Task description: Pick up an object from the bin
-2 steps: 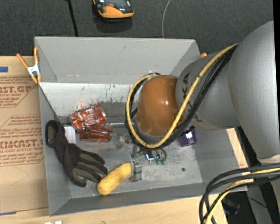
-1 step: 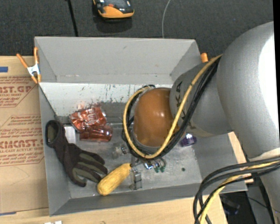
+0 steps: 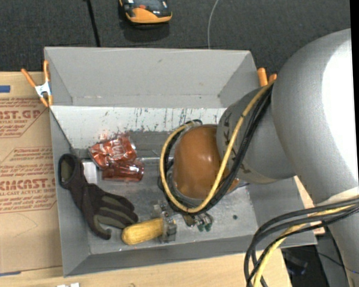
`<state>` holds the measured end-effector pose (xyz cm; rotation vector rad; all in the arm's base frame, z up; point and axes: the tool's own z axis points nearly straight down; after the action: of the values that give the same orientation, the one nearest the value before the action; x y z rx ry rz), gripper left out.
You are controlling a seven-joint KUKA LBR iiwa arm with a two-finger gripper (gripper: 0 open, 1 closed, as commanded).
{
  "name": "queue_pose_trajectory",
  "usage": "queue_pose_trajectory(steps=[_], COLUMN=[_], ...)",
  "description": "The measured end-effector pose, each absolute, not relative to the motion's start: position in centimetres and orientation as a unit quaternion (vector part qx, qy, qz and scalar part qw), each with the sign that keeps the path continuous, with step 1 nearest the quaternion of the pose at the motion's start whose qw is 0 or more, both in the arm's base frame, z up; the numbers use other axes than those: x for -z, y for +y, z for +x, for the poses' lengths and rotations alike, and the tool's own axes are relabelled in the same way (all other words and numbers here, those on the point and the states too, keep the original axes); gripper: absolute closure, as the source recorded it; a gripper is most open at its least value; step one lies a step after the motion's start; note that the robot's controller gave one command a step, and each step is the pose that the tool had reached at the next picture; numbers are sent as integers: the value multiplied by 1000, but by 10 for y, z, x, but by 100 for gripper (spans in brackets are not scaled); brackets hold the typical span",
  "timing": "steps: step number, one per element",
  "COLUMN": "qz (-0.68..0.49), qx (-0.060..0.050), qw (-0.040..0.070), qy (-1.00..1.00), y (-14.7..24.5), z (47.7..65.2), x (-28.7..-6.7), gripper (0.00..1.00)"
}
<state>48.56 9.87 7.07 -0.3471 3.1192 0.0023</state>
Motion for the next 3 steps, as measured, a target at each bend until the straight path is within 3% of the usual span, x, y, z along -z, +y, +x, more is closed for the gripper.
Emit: queue_pose_trajectory(steps=[2,3], qz=[-111,-111], qx=[0,0], qw=[-1,-2], qy=[994,994], y=[99,99], z=[485,484], x=[-74,-87], gripper=[100,100])
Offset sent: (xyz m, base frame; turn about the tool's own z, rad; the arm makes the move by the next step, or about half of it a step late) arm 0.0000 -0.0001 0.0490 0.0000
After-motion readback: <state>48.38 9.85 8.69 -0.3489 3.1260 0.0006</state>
